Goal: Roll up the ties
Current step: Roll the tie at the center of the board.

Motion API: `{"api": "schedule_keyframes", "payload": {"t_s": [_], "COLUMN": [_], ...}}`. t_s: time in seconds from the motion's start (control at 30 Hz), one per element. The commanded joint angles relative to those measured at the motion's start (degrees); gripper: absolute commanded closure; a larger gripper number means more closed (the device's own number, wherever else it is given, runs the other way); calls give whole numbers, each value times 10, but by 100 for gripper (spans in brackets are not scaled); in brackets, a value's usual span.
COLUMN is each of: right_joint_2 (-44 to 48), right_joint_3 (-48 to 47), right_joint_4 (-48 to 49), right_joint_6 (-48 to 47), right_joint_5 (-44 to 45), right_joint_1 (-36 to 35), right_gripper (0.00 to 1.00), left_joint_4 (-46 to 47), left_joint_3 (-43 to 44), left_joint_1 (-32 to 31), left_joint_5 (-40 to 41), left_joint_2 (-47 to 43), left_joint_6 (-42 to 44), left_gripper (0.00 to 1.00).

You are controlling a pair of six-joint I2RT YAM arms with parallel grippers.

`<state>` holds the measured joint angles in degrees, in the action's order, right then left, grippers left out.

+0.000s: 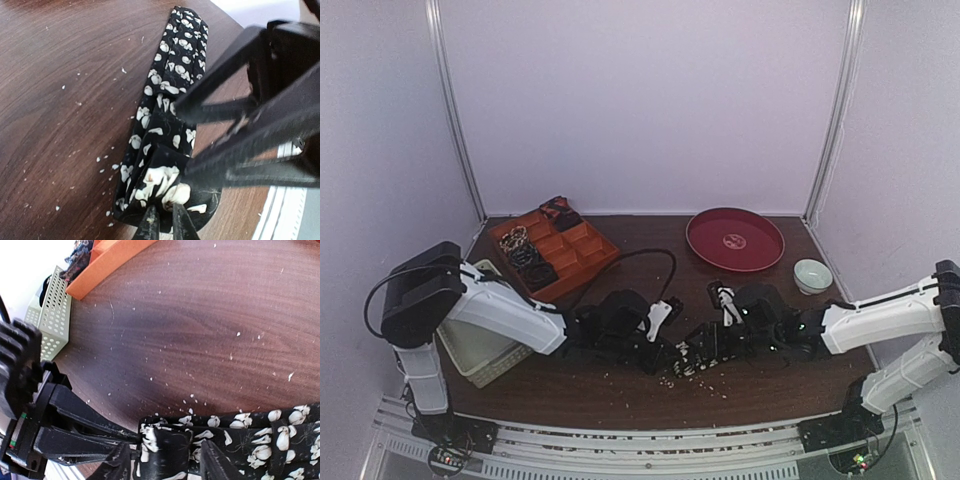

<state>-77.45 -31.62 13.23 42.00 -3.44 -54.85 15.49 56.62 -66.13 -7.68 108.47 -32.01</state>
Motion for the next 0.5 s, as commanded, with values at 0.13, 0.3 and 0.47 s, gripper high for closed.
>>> {"api": "schedule_keyframes", "payload": {"t_s": [0.13,0.3,0.47], "right_joint_2": [-31,-44,-67], "right_joint_3": [14,33,46], "right_joint_4": [-13,8,49], "right_joint_6": [-15,-11,10], "right_joint_5": [-18,-47,-65], "right_joint_1": [2,3,1], "right_gripper": [61,64,66], "left_joint_4": [20,28,7], "left_joint_3": [18,-18,-70], "left_joint_1": [-4,3,10], "left_joint_5": [10,42,77], "left_joint_2": [14,-27,-78], "left_joint_6": [-8,-29,-39], "left_gripper": [88,87,86]}}
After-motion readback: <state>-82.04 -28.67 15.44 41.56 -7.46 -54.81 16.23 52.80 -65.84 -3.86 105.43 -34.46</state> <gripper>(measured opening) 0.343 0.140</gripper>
